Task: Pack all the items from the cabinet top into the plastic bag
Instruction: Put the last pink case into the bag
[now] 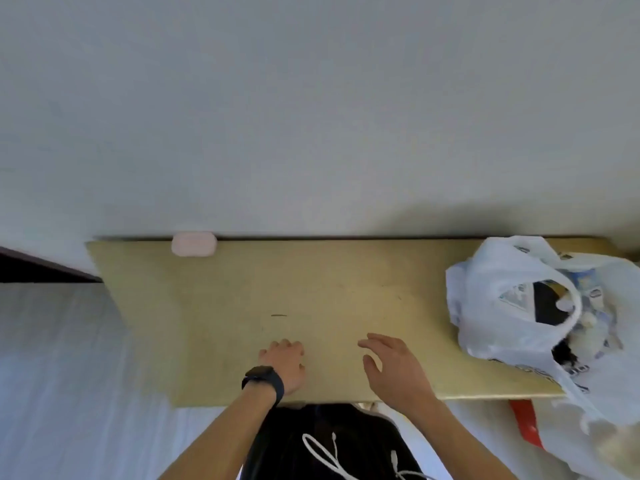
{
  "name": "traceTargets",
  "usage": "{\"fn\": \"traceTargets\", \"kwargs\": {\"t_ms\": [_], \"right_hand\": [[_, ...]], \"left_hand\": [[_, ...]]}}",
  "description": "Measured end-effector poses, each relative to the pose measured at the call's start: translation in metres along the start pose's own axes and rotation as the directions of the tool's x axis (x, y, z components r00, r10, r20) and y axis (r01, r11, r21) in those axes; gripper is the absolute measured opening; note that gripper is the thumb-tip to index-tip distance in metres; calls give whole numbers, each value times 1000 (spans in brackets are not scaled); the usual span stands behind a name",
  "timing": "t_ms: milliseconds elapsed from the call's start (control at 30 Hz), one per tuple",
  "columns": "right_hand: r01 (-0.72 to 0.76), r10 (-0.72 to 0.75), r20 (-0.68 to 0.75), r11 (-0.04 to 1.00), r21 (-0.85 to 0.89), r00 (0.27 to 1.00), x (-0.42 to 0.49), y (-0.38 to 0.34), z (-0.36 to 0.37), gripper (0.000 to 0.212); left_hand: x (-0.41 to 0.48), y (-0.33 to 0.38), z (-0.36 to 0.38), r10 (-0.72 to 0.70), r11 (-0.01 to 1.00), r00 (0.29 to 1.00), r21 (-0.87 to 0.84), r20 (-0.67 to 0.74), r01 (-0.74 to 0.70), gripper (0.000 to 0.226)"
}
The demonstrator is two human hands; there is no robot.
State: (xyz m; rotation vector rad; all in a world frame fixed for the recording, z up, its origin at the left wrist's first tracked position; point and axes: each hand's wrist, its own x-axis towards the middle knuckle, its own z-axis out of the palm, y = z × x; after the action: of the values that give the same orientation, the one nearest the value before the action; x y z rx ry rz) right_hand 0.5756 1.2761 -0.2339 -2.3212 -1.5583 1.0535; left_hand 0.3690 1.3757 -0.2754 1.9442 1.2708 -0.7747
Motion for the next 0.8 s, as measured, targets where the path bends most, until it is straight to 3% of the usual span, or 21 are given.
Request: {"fn": "traceTargets", "kwargs": {"t_ms": [133, 300, 533, 700, 800], "right_hand": [[179, -138, 238, 971, -159, 961, 59, -69, 29, 41], [301, -218, 298, 915, -269, 929, 142, -148, 59, 46], [232, 12, 428, 826, -514, 904, 216, -185, 116, 67], [209, 25, 410, 833, -513, 912, 216, -179, 135, 76], [213, 9, 398, 833, -510, 917, 216, -172, 139, 78]], "left_hand": [[-7, -86, -4, -136, 985, 989, -117, -50, 129, 41], [-2, -173, -47, -290, 924, 933, -318, -213, 215, 53], [54, -241, -116, -369, 887, 865, -408, -340, 217, 74], [102, -251, -151, -460, 805, 813, -555, -359, 210, 86], [128, -248, -157, -507, 767, 783, -602, -360, 220, 82]]}}
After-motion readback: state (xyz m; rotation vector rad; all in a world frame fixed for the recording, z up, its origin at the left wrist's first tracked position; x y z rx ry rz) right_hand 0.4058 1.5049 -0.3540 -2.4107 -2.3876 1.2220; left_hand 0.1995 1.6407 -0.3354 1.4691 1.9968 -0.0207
